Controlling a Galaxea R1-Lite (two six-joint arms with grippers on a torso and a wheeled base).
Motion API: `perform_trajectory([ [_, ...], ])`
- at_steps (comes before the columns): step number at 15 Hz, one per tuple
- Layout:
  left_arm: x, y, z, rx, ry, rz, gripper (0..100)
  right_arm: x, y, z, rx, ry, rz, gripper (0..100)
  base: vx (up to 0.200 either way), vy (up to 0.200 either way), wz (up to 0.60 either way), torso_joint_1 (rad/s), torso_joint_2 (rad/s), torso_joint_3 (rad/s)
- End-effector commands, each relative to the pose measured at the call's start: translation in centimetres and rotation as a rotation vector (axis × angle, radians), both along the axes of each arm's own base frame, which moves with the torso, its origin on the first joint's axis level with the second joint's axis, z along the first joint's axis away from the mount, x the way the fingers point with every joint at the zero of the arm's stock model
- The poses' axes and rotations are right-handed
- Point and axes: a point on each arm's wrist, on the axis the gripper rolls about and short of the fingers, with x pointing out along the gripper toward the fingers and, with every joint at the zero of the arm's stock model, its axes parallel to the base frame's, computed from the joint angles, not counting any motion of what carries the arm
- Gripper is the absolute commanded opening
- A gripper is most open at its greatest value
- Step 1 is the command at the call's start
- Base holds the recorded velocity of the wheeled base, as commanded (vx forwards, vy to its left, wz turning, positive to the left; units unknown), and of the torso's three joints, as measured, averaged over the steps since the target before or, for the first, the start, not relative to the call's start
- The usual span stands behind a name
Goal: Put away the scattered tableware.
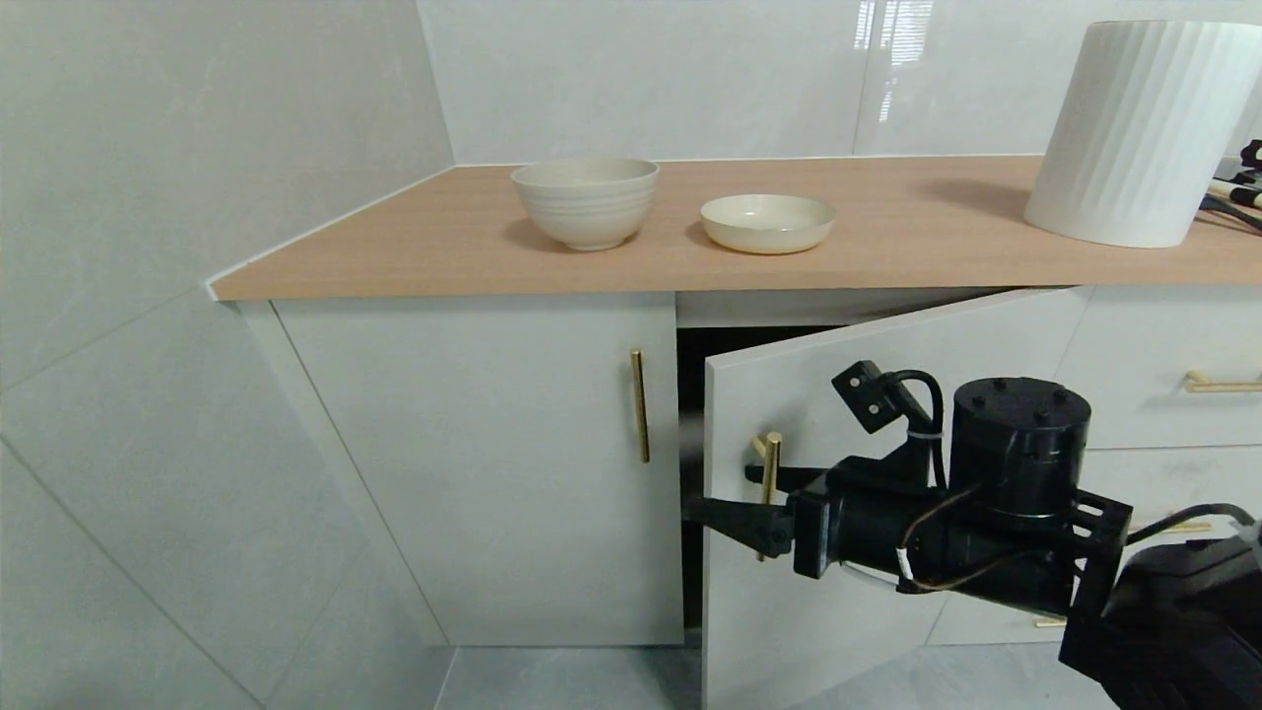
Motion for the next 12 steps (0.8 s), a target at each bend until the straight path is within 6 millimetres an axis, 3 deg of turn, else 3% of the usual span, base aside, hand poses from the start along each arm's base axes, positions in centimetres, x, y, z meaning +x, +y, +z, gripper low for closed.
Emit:
perform_trajectory([
  [1,8.5,-0.7,3.4,0.035,0.295,-0.124,100,-1.3,-0.8,0.3,-0.002,0.005,0.017,100,0.000,0.000,0.00,0.000,0.00,0.000],
  [4,15.1,-3.1,2.8,-0.009,0.367,-0.221,100,-2.0,-1.3,0.2,-0.001,0.016,0.065,100,0.000,0.000,0.00,0.000,0.00,0.000],
  [6,18.0,-4.8,2.1,-0.052,0.357,-0.261,100,-2.2,-1.4,0.0,-0.007,0.024,0.068,100,0.000,0.000,0.00,0.000,0.00,0.000],
  [8,18.7,-7.3,2.3,-0.141,0.387,-0.329,100,-2.3,-1.6,0.2,-0.005,0.021,0.067,100,0.000,0.000,0.00,0.000,0.00,0.000],
  [11,19.8,-10.5,1.5,-0.129,0.456,-0.407,100,-2.5,-1.7,0.2,-0.005,0.021,0.067,100,0.000,0.000,0.00,0.000,0.00,0.000],
  [12,20.3,-11.4,1.3,-0.124,0.473,-0.432,0,-2.5,-1.7,0.2,-0.004,0.018,0.067,100,0.000,0.000,0.00,0.000,0.00,0.000],
])
